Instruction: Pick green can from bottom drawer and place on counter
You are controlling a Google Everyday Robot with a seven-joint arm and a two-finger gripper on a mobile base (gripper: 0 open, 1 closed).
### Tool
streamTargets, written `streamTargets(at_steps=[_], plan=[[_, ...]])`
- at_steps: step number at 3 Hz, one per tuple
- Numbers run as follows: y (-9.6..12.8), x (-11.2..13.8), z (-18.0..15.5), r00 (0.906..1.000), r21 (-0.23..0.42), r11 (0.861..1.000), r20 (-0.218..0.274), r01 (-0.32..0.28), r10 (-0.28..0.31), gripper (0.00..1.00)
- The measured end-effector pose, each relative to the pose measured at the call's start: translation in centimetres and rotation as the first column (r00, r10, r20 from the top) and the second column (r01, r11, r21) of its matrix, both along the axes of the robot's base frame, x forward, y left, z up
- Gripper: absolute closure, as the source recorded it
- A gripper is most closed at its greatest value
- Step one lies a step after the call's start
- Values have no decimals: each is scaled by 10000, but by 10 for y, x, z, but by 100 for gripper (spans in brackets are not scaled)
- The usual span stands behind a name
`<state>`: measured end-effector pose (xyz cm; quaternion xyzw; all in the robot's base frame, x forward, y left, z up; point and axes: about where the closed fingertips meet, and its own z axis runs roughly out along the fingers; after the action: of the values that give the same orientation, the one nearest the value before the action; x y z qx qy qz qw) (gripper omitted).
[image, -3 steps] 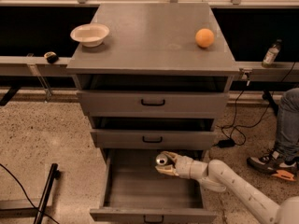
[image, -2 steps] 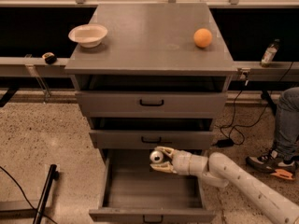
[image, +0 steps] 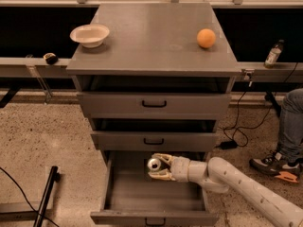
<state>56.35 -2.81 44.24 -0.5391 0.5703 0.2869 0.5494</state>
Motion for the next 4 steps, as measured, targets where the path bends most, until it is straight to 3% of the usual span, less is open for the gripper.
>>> streamTargets(at_steps=[1,2,3,4], plan=[[29,-11,13,9950,66,9977,-735,-671,674,100],[91,-47,53,9612,-584,9717,-1712,-2290,2162,100],[133,-90,106,8990,-1472,8916,-1695,-4282,4038,100],[145,-103,157,8686,-1322,8594,-1219,-4939,4804,100]])
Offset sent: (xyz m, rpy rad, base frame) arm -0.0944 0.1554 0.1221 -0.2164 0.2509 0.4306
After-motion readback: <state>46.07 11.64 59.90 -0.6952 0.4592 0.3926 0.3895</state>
